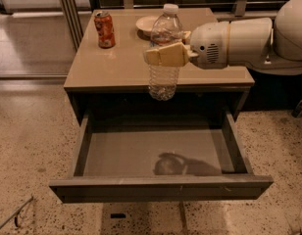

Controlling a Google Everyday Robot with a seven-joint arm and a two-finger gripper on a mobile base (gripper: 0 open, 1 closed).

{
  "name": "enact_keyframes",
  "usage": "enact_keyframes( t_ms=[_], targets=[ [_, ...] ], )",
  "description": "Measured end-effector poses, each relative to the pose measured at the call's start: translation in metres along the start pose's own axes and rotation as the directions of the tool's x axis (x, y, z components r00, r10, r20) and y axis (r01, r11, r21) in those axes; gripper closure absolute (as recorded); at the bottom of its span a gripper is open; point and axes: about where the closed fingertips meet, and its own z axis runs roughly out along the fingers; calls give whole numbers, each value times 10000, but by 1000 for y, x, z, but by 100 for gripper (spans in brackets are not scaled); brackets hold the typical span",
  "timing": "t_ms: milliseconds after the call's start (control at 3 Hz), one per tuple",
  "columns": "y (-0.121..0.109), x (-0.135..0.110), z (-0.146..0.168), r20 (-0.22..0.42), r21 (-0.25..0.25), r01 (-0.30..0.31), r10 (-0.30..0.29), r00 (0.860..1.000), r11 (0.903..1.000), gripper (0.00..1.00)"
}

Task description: Place water bottle into top drawer

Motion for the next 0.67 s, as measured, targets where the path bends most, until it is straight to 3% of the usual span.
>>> enact_keyframes(
  t_ms=[333,667],
  targets=[
    [9,33,-1,-121,-291,62,-65,9999,9996,100],
    [34,119,-3,-188,-1209,280,-305,9994,9923,100]
  ],
)
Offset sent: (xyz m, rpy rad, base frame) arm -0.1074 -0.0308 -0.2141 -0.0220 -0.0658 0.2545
